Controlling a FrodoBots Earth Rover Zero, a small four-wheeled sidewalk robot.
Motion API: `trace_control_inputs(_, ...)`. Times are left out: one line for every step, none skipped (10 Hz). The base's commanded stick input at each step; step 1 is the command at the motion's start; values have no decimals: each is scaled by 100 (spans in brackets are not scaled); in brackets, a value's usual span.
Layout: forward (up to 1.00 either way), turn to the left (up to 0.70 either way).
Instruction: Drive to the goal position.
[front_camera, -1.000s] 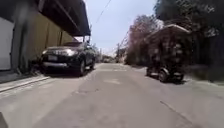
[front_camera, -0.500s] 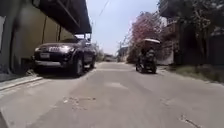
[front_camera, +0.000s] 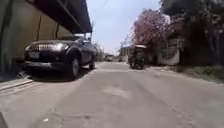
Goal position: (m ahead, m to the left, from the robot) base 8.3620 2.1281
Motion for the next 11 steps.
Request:
trace_control_inputs(100, 0)
trace_control_inputs(100, 0)
trace_control_inputs(100, 0)
trace_control_inputs(100, 0)
trace_control_inputs(100, 0)
trace_control_inputs(100, 0)
trace_control_inputs(100, 0)
trace_control_inputs(100, -1)
trace_control_inputs(100, -9)
trace_control_inputs(100, -32)
trace_control_inputs(100, -17)
